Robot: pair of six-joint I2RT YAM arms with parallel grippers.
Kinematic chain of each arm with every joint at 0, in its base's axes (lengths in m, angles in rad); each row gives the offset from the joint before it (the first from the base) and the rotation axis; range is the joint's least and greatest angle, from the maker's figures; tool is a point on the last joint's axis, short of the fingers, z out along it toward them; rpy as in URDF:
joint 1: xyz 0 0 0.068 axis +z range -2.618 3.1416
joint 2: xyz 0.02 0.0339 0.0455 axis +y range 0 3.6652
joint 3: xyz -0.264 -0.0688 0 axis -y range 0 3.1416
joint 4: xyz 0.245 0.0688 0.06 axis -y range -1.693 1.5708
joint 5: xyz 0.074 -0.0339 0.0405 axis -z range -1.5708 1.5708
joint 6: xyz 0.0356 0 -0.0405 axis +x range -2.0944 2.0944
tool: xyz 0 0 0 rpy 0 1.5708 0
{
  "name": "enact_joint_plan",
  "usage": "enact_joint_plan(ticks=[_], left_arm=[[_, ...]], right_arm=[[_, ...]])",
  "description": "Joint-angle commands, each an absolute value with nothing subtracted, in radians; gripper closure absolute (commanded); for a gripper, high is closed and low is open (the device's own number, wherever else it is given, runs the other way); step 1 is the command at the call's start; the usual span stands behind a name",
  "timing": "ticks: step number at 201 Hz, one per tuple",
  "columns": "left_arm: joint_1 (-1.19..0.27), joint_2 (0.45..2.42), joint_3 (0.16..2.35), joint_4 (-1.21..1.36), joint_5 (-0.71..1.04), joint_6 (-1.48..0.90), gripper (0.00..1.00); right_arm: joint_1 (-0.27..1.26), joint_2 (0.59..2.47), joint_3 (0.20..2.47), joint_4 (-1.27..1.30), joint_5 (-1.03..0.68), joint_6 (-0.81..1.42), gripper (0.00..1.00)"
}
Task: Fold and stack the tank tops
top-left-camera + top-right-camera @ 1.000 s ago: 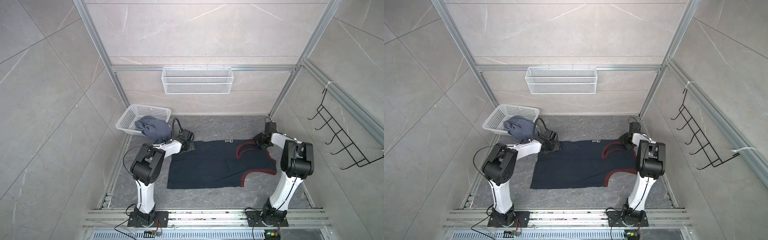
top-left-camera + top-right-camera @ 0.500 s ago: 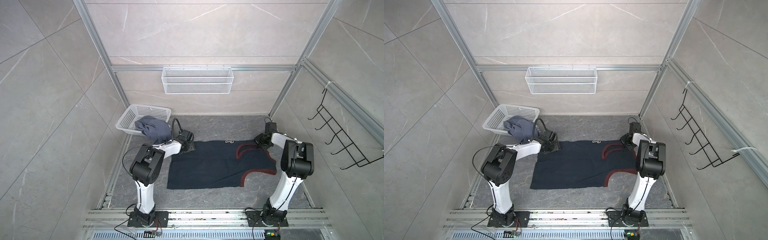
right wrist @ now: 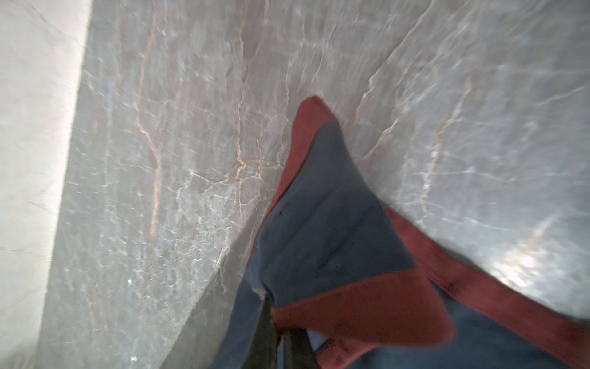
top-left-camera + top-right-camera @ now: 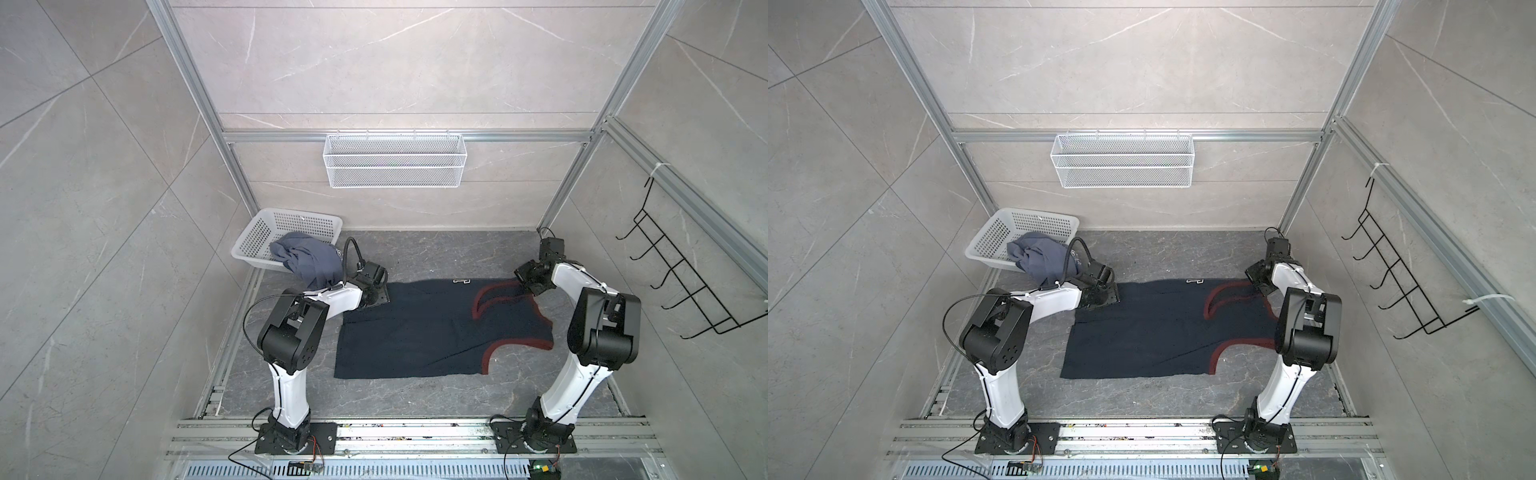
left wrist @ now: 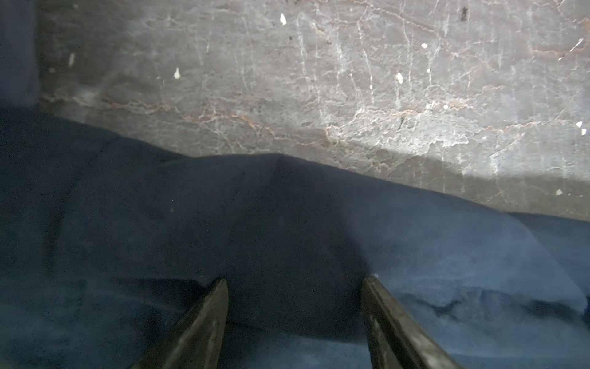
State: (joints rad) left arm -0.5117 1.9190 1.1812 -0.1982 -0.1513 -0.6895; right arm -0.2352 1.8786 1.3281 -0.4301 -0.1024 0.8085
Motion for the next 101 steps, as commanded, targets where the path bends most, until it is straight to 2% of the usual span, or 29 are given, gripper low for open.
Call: enact_joint_plan(ticks=[1,53,76,101], left_arm=[[-0.507,1.901,1.145,-0.285,-0.180,-0.686,0.30],[-0.509,1.871,1.115,-0.272,-0.167,-0.654,0.30],[-0.514,1.873,1.118,-0.268,-0.148,-0.635,0.30],[-0.519,1.877,1.127,-0.277,-0.140,-0.620,0.30]], right_arm=[[-0.260,1.873,1.352,-0.480,-0.073,0.804,1.00],[-0.262,1.971,1.356,-0.487,-0.045,0.794,0.99],[-0.262,2.010,1.385,-0.483,-0.047,0.788,0.86],[-0.261,2.000,1.408,-0.505,-0.040,0.768,0.56]])
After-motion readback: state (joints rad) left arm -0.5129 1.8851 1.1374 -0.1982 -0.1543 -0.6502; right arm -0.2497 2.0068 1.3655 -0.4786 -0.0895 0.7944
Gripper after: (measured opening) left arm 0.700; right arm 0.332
